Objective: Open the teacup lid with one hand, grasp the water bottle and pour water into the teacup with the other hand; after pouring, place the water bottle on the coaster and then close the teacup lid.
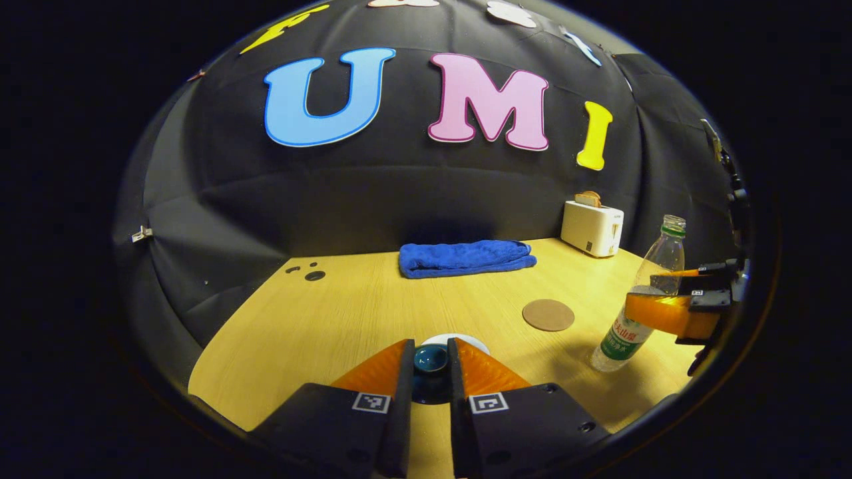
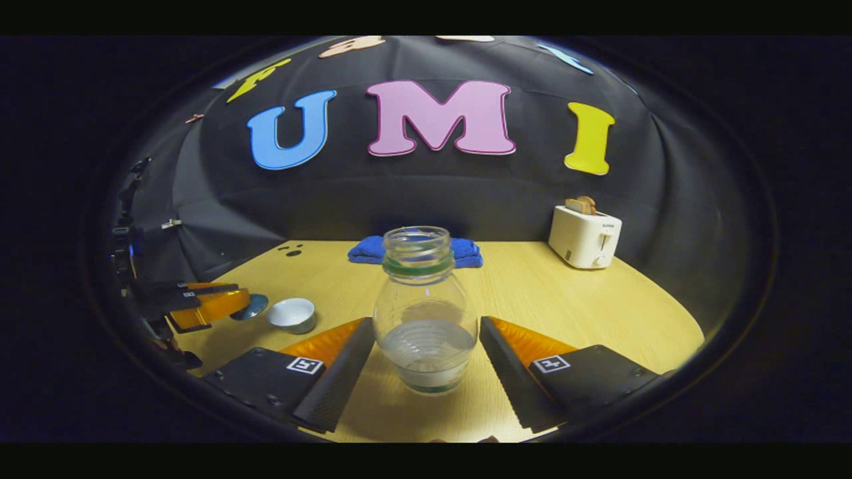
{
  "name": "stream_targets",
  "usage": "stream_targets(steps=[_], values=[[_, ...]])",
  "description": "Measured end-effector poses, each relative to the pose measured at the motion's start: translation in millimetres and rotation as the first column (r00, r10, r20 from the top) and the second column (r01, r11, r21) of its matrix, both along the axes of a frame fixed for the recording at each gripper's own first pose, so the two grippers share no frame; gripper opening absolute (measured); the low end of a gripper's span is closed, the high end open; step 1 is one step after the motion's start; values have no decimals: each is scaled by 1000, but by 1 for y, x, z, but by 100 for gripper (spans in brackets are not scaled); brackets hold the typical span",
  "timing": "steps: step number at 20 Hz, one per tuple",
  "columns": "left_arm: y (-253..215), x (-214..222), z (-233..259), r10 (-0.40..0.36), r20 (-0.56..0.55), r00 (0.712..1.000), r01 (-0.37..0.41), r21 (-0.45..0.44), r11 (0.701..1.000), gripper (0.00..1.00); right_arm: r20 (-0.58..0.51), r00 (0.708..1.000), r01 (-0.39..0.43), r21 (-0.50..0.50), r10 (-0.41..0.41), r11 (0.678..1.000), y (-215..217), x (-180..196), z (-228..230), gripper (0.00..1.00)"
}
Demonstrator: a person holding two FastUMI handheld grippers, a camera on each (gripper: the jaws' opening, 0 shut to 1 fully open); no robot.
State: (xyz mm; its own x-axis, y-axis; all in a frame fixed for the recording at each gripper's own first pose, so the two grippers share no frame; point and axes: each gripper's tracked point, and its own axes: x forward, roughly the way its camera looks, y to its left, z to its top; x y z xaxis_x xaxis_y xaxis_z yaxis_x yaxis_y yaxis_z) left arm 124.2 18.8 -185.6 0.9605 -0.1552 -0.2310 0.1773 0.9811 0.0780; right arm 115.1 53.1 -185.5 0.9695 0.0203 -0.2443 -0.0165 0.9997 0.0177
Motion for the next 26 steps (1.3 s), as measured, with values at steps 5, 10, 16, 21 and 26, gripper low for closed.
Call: stream_targets(steps=[5, 10, 16, 21, 26], values=[[4, -3, -1, -1, -7, 1000, 1, 4, 1000, 29, -3, 1000, 12, 9, -12, 1000, 3, 7, -12, 98], [2, -5, 4, -22, -2, 1000, 22, 25, 999, 29, 3, 1000, 17, 4, -17, 1000, 1, 14, -15, 95], [4, -8, 3, -18, -9, 1000, 18, 22, 1000, 29, -7, 999, -36, -46, 36, 998, 9, 21, -13, 75], [17, -15, 13, 12, 13, 1000, -12, 13, 1000, 25, 28, 993, -105, -244, 116, 964, 16, 31, 12, 72], [41, -26, 21, 91, 38, 995, -89, -62, 994, 29, 49, 973, -162, -551, 226, 818, 28, 63, 31, 72]])
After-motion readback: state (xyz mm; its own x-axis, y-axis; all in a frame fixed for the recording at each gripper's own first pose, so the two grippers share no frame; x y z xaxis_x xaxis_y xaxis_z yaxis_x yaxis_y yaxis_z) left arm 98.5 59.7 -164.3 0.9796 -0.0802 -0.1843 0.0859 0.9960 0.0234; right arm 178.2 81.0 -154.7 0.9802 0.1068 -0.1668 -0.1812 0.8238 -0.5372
